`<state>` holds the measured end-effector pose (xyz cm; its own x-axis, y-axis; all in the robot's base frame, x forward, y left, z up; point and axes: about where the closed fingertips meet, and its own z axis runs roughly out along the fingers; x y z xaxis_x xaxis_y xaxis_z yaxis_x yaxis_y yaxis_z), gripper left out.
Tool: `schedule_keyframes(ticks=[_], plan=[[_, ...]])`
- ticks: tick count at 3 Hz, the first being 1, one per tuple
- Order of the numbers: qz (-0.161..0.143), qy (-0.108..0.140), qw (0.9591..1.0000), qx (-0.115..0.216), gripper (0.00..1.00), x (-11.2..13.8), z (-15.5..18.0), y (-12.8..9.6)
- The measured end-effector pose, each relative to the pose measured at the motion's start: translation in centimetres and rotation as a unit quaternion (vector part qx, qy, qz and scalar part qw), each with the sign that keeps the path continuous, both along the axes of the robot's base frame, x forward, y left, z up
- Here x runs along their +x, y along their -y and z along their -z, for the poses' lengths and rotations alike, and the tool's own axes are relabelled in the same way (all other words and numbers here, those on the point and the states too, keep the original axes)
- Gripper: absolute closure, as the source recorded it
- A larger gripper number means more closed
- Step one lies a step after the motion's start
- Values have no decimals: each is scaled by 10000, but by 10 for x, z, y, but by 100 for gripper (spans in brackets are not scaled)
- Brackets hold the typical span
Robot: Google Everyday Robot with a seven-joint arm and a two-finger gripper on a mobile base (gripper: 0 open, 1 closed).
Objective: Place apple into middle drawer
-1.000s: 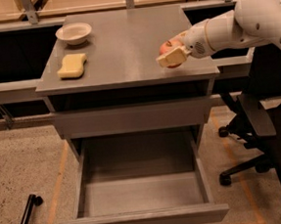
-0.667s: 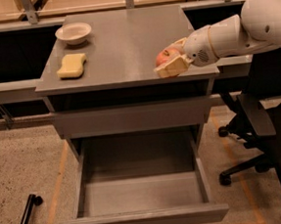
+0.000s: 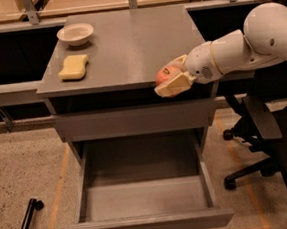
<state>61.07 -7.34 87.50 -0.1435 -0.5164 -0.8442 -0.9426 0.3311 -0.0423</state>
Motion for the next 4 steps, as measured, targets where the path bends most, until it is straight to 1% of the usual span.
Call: schedule_keyframes(ticks=[1,2,3,4], plan=[[-205,-282,9992,179,100,-11,26,-13],[-266,-666,9963,483,100,-32,61,-22],[-246,-859,9919,902,100,-60,118,-26],[-100,-957,9876,1241,100,-70,159,-26]])
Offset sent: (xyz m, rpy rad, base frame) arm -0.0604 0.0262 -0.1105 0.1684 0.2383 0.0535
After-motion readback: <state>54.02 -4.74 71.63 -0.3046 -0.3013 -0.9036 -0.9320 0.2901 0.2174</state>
